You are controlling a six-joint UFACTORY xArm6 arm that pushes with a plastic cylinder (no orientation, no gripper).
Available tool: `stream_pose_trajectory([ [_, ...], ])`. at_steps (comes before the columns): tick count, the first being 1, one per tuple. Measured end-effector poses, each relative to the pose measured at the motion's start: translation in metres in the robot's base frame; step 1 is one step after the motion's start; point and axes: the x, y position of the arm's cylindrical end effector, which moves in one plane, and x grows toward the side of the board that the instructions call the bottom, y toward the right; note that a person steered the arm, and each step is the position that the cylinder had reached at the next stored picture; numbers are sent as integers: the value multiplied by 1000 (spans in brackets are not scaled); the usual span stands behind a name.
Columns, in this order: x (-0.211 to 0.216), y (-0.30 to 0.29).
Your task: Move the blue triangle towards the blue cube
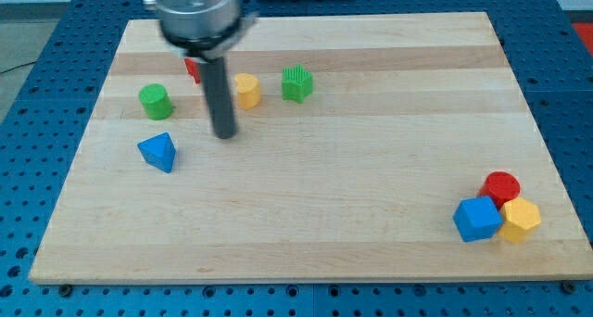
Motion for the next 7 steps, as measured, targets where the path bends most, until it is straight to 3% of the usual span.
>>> stream_pose_trajectory([
  [2, 3, -104],
  [3, 40, -97],
  [7, 36, 184],
])
